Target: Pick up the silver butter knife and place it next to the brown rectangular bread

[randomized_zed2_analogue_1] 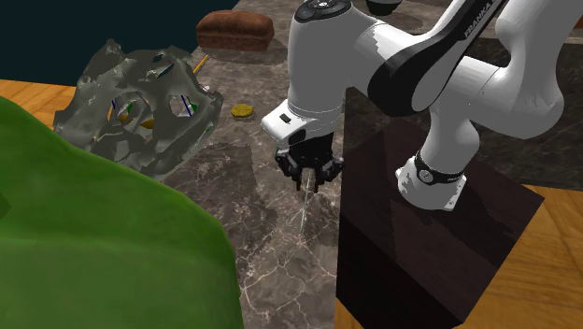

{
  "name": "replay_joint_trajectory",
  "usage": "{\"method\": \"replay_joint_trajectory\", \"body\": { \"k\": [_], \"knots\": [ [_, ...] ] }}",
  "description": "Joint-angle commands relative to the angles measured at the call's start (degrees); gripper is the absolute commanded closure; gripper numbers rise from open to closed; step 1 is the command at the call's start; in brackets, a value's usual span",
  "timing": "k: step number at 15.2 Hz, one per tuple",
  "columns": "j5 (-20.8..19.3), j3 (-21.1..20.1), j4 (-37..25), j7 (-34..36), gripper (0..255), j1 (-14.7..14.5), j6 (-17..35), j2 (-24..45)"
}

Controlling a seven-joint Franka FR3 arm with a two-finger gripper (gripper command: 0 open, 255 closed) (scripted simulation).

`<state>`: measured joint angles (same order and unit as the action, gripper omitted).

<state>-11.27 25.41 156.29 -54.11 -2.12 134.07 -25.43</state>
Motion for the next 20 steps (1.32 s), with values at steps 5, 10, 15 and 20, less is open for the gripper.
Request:
{"method": "replay_joint_trajectory", "body": {
  "k": [5,10,15,20],
  "knots": [
    [0.00,0.00,0.00,0.00,255,0.00,0.00,0.00],
    [-0.07,-0.44,-0.77,0.22,255,0.16,-2.00,-1.25],
    [-0.06,-1.47,-2.92,0.65,255,0.41,-6.86,-4.00],
    [0.15,-2.43,-5.38,0.95,255,0.51,-11.50,-6.21]
  ]
}}
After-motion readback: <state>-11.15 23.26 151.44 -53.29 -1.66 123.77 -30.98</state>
